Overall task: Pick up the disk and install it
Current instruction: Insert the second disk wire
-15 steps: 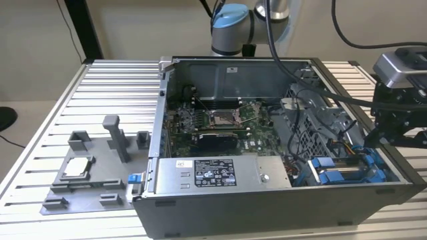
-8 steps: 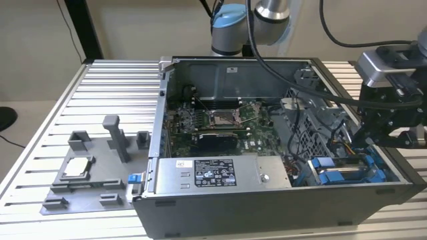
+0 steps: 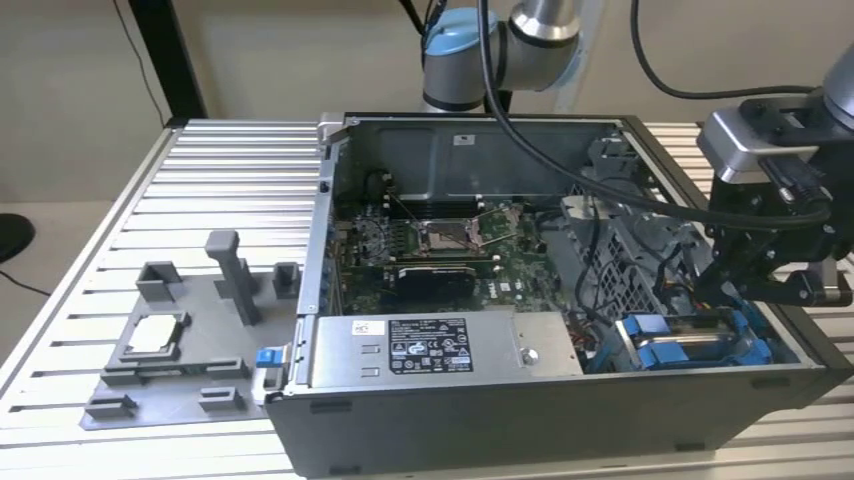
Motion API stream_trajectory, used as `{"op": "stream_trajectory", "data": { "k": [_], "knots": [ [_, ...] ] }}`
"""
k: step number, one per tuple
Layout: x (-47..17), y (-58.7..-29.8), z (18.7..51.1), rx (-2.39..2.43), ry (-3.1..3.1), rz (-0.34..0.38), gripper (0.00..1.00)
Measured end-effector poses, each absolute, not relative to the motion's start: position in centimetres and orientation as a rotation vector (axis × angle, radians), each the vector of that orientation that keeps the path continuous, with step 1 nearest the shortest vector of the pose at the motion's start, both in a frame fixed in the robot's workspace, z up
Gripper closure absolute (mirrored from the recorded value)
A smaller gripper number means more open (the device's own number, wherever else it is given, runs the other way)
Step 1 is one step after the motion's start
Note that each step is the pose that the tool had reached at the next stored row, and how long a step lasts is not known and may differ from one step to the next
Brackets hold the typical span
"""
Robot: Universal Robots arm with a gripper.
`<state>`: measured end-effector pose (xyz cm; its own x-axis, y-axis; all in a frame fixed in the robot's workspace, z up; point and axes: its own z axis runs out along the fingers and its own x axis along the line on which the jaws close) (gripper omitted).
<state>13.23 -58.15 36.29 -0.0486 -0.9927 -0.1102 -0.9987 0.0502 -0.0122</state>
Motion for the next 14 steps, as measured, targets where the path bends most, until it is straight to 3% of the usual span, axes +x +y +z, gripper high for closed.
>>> {"op": "stream_trajectory", "data": {
  "k": [14],
  "knots": [
    [13.22, -58.29, 35.39, -2.103, 2.211, 0.103, 1.00]
  ]
}}
